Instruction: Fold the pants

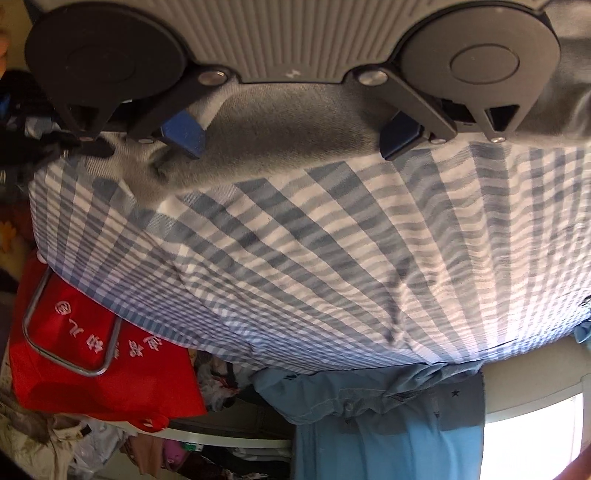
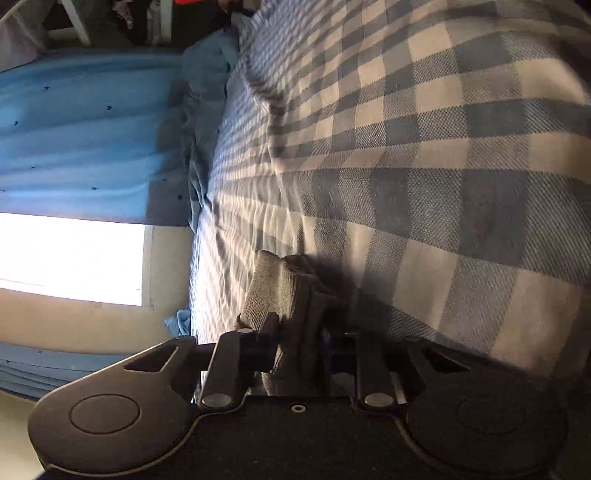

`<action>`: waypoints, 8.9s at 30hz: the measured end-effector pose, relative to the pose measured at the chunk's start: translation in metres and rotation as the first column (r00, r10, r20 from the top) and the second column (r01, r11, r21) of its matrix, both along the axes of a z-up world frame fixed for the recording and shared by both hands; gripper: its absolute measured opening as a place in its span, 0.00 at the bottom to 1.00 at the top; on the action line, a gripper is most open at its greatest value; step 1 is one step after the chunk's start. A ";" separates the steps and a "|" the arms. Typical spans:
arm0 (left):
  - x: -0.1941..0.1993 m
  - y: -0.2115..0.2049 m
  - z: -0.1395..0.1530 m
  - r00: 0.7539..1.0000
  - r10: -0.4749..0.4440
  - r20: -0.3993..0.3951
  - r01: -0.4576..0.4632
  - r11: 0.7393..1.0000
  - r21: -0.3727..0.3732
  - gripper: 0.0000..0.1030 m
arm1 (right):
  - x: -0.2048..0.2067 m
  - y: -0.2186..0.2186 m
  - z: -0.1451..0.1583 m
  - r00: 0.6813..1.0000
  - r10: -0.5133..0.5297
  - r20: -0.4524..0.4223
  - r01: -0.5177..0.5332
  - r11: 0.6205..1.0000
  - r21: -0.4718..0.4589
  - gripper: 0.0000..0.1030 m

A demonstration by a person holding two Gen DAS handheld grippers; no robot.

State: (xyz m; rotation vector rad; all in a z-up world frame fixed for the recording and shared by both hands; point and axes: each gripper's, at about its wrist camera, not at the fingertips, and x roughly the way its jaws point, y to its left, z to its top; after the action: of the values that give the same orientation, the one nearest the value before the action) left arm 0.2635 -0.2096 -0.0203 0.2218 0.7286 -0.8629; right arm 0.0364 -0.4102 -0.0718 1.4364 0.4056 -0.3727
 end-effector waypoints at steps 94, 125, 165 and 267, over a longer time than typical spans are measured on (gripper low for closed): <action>0.039 0.235 -0.040 0.778 0.200 -0.596 -0.431 0.860 -0.274 0.13 | 0.065 0.351 0.041 0.616 0.445 -0.650 -0.439 -0.491 -0.752 0.16; 0.035 0.235 -0.035 0.759 0.237 -0.607 -0.437 0.876 -0.205 0.32 | 0.062 0.340 0.029 0.635 0.465 -0.617 -0.373 -0.515 -0.771 0.47; 0.017 0.291 0.032 0.839 0.344 -0.421 -0.460 0.862 -0.214 0.09 | 0.088 0.365 0.071 0.602 0.603 -0.524 -0.337 -0.403 -0.851 0.11; -0.039 0.424 -0.027 0.563 0.741 -0.366 -0.818 0.437 -0.373 0.86 | 0.352 0.408 0.044 0.047 0.779 -0.625 -0.597 -0.480 -0.643 0.44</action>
State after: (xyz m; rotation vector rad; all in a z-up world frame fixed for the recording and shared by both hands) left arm 0.2247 0.2143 -0.0477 -0.6626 0.6104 -0.1141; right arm 0.3882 -0.0018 -0.0278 -0.3366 0.8199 0.7820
